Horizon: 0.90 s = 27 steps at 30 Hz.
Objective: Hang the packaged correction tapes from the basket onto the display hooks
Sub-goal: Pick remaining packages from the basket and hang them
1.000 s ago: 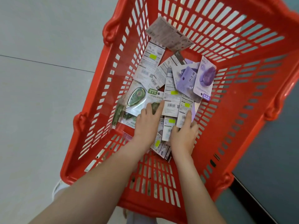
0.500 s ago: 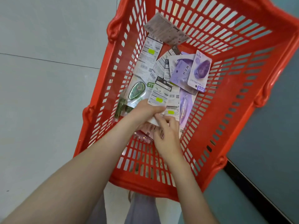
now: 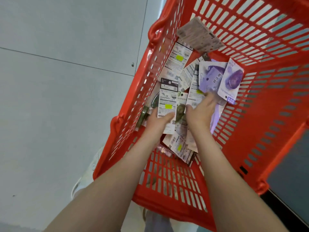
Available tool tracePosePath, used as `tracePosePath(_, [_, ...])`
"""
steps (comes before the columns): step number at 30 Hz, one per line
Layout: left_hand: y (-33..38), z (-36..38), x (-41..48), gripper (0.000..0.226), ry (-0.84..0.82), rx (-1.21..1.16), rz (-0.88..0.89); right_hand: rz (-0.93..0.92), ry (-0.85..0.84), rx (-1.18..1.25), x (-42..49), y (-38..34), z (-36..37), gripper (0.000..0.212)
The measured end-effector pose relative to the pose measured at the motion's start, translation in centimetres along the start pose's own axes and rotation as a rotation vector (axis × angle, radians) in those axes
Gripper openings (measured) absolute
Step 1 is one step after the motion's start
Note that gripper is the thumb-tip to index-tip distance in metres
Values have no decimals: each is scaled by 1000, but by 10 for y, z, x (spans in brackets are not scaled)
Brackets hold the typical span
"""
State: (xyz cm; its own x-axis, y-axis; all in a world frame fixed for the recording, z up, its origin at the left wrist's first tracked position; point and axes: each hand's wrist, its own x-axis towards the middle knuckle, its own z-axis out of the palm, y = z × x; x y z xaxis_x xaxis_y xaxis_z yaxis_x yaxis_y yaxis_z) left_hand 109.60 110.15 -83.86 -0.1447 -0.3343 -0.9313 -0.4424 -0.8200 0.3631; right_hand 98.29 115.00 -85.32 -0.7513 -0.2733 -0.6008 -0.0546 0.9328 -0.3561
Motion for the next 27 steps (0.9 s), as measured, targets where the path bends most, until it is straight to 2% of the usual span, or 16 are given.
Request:
tracePosePath(3, [1,-1,-15,36,-22,-48,-1,74,-43,98,-22,4,-21,51])
tracePosePath(6, [-1,-2,-50,34,-62,-4,-10,179,-219,95,-54,18,-38,51])
tracePosePath(10, [6,-11,-92,34,-48,-1,-4,271,-257,233,-94,22,-72,44])
tracePosePath(13, [32,-22,-132,37,-56,-33,-16,209,-271,466,-138,-1,-116,44])
tracePosePath(16, [77,-30,-188,31,-177,-48,-4,144,-266,621,-183,-40,-169,47])
tracePosePath(20, [152,-39,-278,30,-398,69,154,47,-277,724,-243,-104,-244,47])
tracePosePath(25, [242,-53,-395,41,-469,258,312,-60,-266,867,-325,-178,-347,43])
tracePosePath(27, [275,-56,-444,43,-502,309,391,-111,-262,948,-360,-200,-384,34])
